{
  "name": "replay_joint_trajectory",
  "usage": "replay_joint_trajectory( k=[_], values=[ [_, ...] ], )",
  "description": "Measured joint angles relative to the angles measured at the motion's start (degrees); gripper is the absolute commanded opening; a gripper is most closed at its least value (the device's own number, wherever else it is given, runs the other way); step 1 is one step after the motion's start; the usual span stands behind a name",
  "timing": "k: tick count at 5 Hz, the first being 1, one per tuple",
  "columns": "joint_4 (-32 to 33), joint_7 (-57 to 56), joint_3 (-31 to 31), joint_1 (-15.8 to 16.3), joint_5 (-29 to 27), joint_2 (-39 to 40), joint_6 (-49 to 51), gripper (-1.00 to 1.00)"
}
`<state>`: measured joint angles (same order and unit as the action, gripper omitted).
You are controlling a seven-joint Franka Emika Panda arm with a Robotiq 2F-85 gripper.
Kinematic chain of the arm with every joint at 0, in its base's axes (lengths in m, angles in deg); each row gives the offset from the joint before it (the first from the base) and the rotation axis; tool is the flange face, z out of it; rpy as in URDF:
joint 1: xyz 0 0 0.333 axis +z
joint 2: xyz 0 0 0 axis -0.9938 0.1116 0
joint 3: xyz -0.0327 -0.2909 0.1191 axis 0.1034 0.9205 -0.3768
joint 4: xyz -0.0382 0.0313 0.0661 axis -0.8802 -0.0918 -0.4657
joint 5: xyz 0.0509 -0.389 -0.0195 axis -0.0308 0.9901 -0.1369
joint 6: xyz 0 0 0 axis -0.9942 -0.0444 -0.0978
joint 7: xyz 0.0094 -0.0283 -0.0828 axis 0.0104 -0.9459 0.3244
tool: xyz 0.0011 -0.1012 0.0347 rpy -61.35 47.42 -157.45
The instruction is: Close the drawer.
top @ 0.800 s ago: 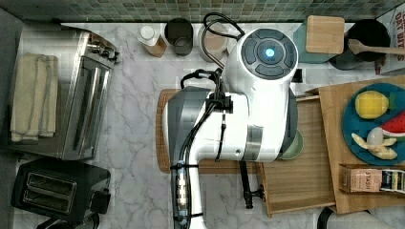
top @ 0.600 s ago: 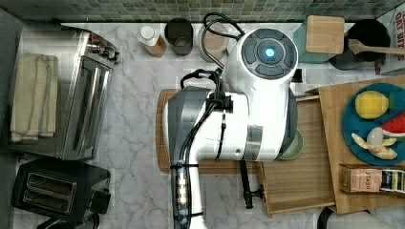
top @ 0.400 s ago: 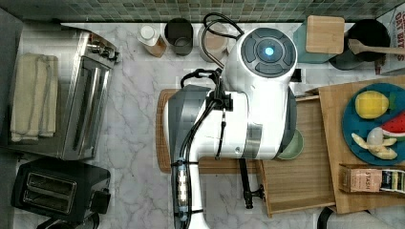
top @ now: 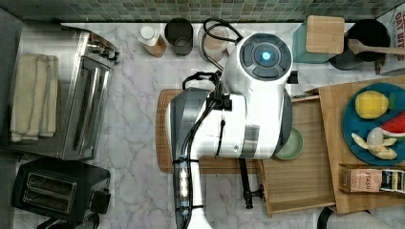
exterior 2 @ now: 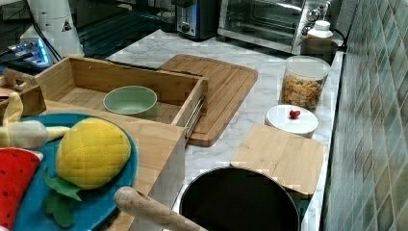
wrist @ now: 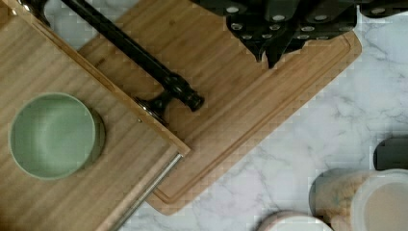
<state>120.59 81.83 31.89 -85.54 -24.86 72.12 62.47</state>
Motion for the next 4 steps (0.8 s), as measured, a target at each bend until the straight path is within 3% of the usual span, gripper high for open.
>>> replay_joint_trajectory(
  k=[2, 4],
  values=[
    [14.1, -4.7, -0.3, 0.3, -1.0, -7.8, -10.4, -1.0],
    [24.4, -19.6, -0.6, 1.4, -2.4, -13.1, -13.9, -1.0]
  ],
)
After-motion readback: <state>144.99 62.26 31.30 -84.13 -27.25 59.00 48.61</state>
